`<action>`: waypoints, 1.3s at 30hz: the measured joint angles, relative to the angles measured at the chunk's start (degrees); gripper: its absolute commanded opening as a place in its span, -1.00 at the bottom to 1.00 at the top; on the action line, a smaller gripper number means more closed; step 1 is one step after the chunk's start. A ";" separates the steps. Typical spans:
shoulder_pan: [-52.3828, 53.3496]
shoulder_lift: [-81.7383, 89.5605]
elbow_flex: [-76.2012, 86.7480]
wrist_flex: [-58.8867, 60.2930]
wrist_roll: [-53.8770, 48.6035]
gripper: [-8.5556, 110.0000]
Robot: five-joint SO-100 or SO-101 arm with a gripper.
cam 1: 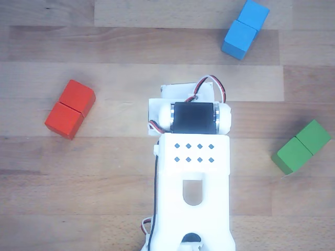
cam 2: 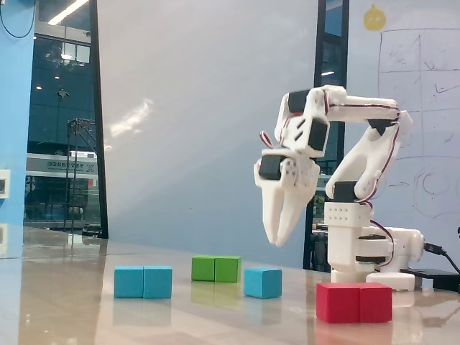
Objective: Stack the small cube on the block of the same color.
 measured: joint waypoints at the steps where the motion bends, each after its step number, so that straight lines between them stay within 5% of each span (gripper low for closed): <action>1: 0.00 0.00 1.05 -0.88 0.00 -0.83; 7: 0.00 0.00 2.99 -2.72 0.00 -0.75; 18: 0.00 0.00 3.16 -2.72 0.00 -0.19; 39: 0.00 -15.82 2.99 -2.72 0.00 -0.17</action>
